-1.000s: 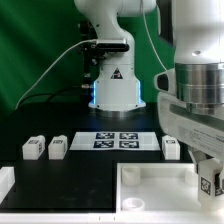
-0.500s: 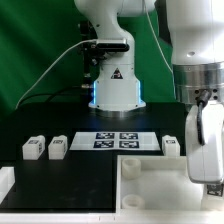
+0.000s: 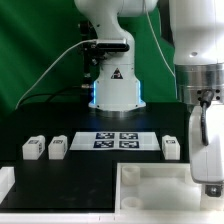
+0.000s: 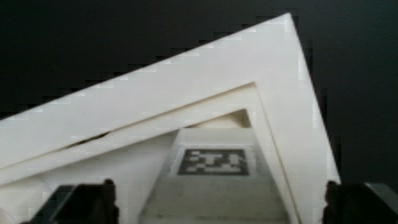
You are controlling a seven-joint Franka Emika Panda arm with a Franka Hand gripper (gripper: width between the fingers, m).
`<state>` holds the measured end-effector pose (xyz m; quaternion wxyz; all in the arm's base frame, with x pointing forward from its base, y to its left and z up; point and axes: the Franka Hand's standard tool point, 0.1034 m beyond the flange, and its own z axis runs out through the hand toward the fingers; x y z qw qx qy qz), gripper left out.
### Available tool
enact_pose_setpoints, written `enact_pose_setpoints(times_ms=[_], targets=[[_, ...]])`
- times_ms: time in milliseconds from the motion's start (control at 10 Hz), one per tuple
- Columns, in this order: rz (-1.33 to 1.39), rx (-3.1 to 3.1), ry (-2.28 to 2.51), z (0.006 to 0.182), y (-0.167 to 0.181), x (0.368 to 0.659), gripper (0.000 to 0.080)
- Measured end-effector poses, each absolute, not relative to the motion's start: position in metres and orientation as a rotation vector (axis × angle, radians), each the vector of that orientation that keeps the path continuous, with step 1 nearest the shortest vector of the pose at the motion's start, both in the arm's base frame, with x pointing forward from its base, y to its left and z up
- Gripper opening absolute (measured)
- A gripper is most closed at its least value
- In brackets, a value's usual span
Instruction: Assemble one leg
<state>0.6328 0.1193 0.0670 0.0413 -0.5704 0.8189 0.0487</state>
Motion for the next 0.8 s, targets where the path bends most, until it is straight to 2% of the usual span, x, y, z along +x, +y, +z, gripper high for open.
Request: enact_pose_setpoints(times_ms=[200,500,800], targets=[[0.158,-1.782,2.480,0.075,0.123,0.623,0.0639],[0.167,-1.796,2.437,0.106,0.126,0.611,0.0648],[0.170,-1.802,2.442,0.101,0.126,0.609,0.0648]])
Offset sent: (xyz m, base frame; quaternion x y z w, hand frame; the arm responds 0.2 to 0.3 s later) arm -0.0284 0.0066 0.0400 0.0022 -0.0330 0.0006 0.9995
